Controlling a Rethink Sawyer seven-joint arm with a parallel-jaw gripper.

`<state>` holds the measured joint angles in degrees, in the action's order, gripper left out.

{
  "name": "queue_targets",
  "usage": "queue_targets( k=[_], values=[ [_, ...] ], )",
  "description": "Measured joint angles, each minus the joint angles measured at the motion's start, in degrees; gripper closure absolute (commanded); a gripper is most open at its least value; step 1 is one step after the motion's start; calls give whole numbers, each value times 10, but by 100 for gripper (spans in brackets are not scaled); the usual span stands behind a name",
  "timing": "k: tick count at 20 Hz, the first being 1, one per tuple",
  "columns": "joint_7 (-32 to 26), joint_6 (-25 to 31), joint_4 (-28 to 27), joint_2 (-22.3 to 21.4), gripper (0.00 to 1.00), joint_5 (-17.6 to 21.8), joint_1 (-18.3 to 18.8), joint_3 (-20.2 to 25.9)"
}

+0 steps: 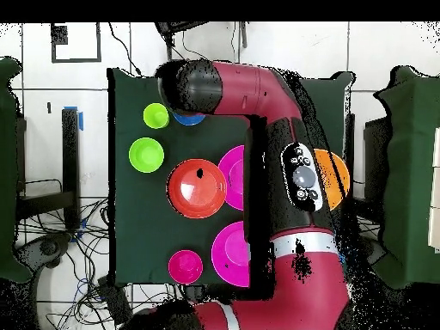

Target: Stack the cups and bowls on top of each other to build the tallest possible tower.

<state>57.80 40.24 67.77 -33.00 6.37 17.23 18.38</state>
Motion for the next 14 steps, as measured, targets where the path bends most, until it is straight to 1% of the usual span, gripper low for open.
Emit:
queue_targets(
  k=[14],
  values=[
    [0,0,0,7,0,0,0,0]
  ],
)
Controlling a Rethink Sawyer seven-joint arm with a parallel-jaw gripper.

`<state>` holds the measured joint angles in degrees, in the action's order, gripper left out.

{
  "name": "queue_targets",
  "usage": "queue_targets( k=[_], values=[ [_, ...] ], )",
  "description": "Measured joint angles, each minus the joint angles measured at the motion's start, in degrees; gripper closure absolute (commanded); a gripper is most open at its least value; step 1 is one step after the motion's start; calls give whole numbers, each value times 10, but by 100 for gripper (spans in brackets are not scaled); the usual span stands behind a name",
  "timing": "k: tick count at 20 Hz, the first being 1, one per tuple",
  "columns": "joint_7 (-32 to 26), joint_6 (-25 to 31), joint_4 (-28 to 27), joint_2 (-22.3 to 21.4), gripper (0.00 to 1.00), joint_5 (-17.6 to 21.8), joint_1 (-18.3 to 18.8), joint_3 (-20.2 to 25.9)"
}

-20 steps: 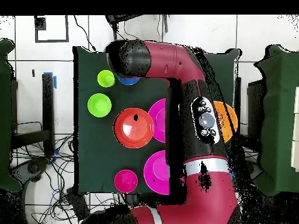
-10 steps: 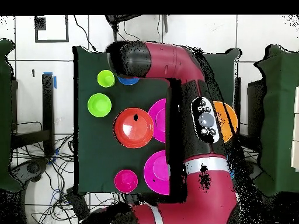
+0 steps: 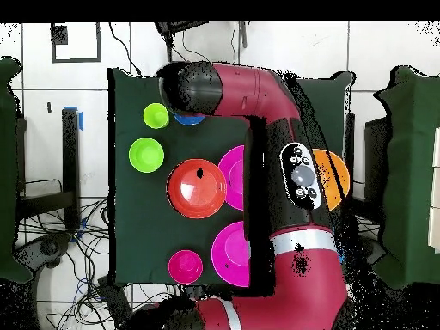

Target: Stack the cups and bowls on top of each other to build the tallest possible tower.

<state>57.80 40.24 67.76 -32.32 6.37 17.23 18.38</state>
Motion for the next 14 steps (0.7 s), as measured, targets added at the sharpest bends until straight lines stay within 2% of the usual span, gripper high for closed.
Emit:
queue_targets(
  k=[14],
  values=[
    [0,0,-2,16,0,2,-2,-1]
  ],
)
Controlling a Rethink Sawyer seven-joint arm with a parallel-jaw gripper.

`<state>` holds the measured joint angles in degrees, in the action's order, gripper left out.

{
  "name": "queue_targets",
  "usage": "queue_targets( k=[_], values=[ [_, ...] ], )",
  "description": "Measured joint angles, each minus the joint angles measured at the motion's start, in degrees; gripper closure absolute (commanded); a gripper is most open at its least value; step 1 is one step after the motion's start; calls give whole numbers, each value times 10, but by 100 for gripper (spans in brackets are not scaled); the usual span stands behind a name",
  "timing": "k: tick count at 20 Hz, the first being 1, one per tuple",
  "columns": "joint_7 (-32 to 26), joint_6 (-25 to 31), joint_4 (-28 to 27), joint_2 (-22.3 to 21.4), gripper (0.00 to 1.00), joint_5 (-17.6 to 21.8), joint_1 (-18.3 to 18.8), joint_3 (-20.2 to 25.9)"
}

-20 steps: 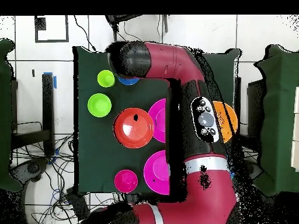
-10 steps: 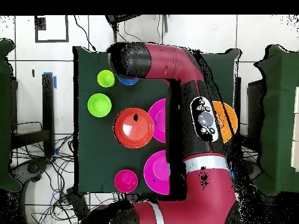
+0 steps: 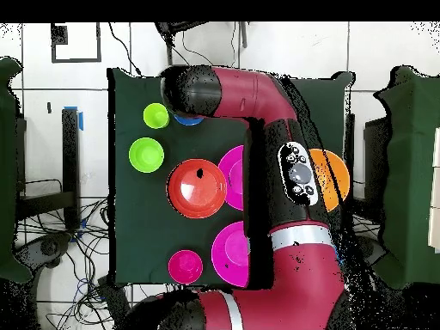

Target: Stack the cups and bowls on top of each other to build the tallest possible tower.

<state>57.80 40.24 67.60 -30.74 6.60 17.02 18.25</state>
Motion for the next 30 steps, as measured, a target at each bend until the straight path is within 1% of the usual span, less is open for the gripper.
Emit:
queue_targets(
  k=[10,19,30],
  values=[
    [0,0,-9,29,0,0,-12,-2],
    [0,0,-9,42,0,0,-12,-2],
    [0,0,-5,48,0,0,-12,6]
  ],
)
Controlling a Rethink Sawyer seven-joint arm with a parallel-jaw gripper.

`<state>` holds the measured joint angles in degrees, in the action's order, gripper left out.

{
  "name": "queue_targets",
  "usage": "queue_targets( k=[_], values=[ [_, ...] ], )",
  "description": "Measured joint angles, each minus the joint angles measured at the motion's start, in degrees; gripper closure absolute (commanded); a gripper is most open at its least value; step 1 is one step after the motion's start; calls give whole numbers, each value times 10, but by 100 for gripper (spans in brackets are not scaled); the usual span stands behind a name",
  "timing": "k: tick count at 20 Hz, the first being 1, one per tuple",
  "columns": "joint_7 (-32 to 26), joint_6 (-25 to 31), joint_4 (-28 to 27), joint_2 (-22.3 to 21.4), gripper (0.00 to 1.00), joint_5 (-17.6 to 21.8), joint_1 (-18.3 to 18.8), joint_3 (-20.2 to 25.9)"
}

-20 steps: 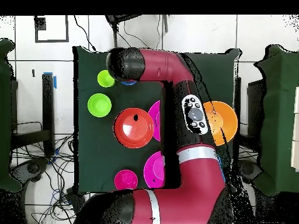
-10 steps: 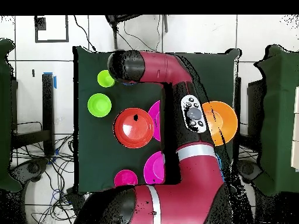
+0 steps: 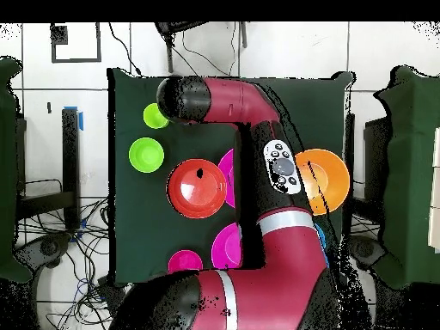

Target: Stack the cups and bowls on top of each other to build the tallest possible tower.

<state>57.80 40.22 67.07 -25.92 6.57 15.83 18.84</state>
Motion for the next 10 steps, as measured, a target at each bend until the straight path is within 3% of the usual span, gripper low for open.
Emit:
queue_targets(
  k=[10],
  values=[
    [0,-38,9,4,0,-2,7,29]
  ],
)
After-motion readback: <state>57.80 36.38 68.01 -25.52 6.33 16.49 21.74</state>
